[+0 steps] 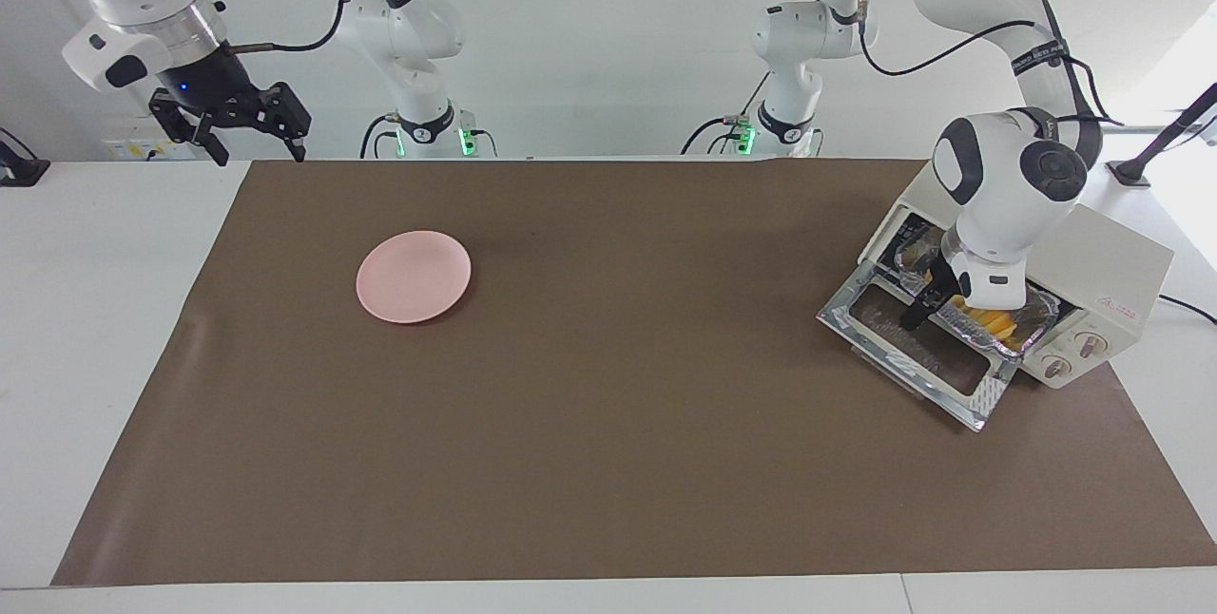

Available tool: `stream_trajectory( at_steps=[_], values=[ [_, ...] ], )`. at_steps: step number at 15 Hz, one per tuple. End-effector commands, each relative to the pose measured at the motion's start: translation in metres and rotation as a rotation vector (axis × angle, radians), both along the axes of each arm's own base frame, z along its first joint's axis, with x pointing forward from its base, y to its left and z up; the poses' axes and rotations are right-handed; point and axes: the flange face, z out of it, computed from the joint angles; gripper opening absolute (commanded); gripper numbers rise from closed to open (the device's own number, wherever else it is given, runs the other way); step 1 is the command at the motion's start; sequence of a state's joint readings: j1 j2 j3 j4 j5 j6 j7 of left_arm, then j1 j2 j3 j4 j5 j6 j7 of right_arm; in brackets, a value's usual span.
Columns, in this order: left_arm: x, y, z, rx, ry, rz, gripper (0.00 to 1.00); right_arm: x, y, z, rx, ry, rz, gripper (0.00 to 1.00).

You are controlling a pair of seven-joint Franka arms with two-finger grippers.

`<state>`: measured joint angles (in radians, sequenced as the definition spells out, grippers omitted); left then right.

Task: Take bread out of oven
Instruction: 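Reach the left gripper into the oven and grasp the foil tray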

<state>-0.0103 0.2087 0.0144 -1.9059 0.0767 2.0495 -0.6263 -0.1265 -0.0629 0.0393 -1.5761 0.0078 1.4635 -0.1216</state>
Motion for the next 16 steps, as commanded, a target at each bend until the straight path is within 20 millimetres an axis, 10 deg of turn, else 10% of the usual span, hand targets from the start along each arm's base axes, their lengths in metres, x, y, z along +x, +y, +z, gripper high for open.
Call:
stream_trajectory(
  at_steps=[1,3,4,7,11,16],
  values=[
    [-0.015,0.002,-0.008,0.025,-0.004,-0.013,0.53,-0.006,-0.001,0.000,-0.001,0.006,0.012,1.00],
    [-0.024,0.004,-0.017,0.082,0.020,-0.064,0.33,-0.006,-0.001,0.000,-0.001,0.006,0.012,1.00],
    [-0.024,0.004,-0.015,0.094,0.025,-0.085,0.07,-0.006,-0.001,0.000,-0.001,0.006,0.013,1.00],
    [-0.005,-0.027,0.004,0.109,-0.015,-0.176,0.00,-0.006,-0.001,0.000,-0.001,0.006,0.012,1.00],
    [0.020,-0.155,0.024,0.088,-0.094,-0.438,0.00,-0.006,-0.001,0.000,-0.001,0.006,0.012,1.00],
    [-0.019,-0.303,0.024,-0.012,-0.150,-0.694,0.00,-0.006,-0.001,0.000,-0.001,0.006,0.012,1.00]
  ],
)
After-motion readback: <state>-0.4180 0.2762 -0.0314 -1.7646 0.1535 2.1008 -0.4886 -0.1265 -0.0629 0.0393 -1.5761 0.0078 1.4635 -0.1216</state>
